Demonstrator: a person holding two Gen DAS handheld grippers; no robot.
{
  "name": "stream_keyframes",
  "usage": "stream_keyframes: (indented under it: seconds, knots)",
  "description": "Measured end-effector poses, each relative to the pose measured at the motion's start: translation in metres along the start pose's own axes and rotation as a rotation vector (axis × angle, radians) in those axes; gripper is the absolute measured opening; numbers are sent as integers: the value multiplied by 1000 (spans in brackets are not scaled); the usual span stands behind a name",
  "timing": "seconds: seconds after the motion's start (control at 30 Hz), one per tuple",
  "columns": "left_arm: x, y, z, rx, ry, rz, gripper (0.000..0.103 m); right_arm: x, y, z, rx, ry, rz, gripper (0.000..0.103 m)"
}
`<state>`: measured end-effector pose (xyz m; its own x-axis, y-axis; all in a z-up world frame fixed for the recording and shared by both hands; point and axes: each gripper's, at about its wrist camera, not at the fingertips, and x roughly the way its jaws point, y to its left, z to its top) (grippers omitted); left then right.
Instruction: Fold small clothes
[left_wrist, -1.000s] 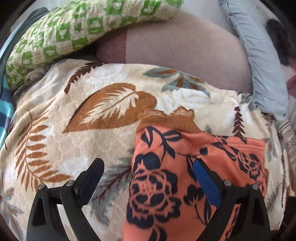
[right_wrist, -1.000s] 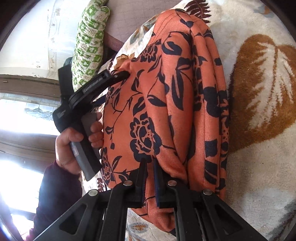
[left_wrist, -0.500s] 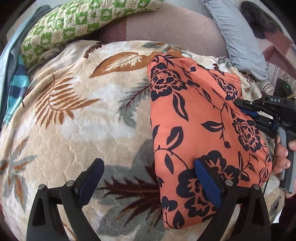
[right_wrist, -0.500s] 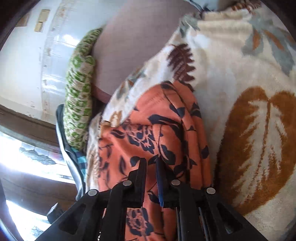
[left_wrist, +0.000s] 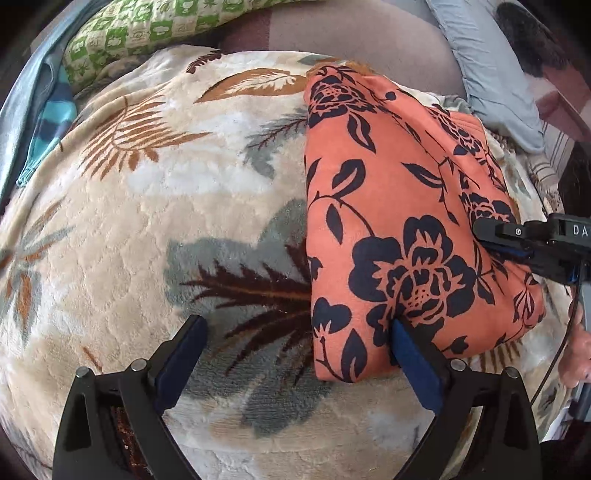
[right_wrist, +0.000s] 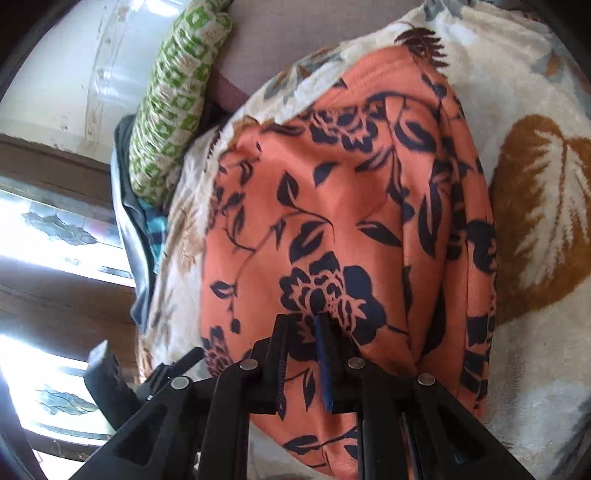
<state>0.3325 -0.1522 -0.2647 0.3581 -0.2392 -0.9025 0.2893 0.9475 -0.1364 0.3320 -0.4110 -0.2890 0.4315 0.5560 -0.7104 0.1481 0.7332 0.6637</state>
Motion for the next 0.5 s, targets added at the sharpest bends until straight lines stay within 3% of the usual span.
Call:
stream_keyframes:
  seconds: [0.13,0.37,0.5]
  knots:
    - [-13,-1,-3,-1,0,0,98,-16,0,-7,50,-6,-2,18]
    - [-49,9,-13,-2,-145,-35,98,-45,9,-45,42,3,0,18]
    - [-26,5,-6,75,-159,3,98,-29,-7,-57,82,-8,-107,18]
